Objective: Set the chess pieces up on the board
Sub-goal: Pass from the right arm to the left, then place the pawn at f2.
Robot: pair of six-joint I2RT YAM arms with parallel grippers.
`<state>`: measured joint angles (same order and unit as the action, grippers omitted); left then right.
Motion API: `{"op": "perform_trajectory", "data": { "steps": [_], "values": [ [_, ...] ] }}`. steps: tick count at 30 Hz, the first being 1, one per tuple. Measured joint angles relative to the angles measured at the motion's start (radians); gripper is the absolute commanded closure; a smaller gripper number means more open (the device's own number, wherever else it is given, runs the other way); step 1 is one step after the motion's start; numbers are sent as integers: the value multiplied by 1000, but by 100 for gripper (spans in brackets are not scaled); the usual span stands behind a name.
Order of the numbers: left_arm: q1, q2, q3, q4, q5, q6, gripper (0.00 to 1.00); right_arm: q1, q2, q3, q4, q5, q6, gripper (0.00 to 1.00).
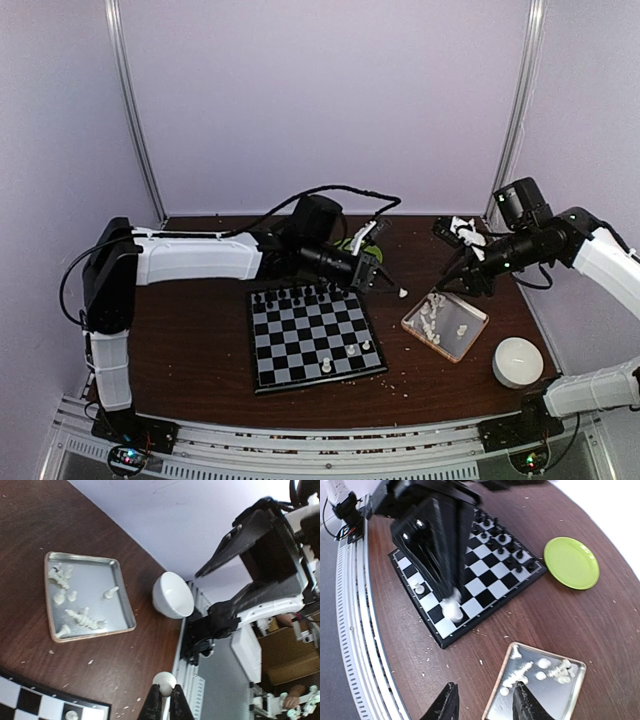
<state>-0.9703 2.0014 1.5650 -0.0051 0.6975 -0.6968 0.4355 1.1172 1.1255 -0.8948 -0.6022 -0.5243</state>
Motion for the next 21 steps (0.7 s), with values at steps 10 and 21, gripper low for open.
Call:
{"op": "perform_trajectory", "data": {
  "steps": [10, 21],
  "values": [
    [1, -159, -31, -396, -332, 357, 100, -167, -83, -237, 110, -75, 50, 62],
    [-33, -197, -160, -546, -572, 557, 100, -172, -113, -282, 197, -71, 61, 61]
  ]
}}
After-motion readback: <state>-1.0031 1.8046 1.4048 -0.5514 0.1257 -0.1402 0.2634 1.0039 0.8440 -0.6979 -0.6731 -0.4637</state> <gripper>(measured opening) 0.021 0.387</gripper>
